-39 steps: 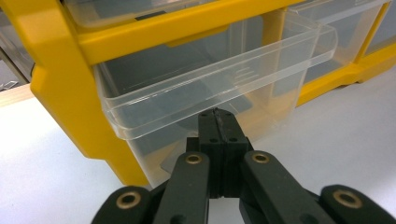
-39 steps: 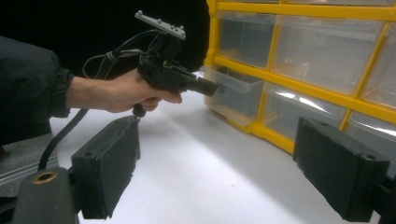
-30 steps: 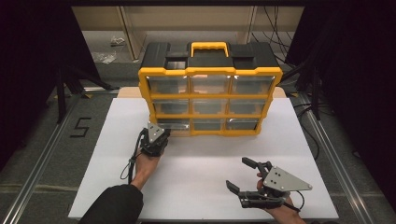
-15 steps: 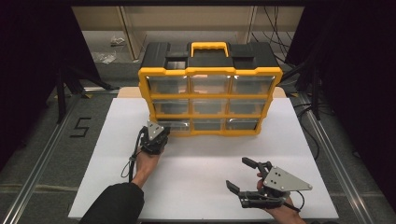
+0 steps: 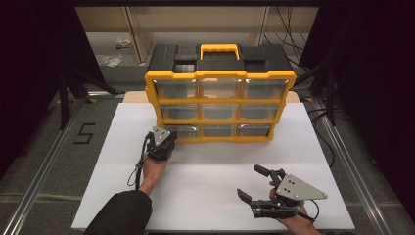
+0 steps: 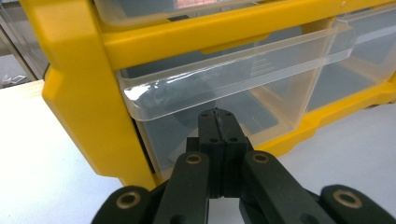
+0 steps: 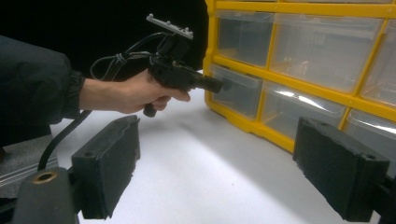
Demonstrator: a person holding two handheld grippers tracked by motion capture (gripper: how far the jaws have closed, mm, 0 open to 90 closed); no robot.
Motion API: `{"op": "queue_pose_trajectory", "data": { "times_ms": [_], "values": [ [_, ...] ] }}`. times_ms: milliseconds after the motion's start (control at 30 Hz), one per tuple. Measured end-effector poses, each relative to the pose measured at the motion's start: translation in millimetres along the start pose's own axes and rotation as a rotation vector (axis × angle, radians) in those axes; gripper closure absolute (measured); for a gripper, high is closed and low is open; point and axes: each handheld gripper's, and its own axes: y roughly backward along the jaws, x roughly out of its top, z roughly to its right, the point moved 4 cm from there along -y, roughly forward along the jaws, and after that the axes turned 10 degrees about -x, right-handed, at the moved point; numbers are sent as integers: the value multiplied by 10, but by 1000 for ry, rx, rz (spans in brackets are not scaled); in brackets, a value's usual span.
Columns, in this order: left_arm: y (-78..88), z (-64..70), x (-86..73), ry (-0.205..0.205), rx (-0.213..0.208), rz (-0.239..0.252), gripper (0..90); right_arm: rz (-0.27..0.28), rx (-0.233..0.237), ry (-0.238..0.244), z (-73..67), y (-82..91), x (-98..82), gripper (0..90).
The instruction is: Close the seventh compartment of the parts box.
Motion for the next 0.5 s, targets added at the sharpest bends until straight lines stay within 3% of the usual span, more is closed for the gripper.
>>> {"op": "queue_pose_trajectory", "data": {
  "times_ms": [500],
  "values": [
    [-80,-15,-17,32,10,10,900,1,2,1,-4,4,3,158]
  ]
}}
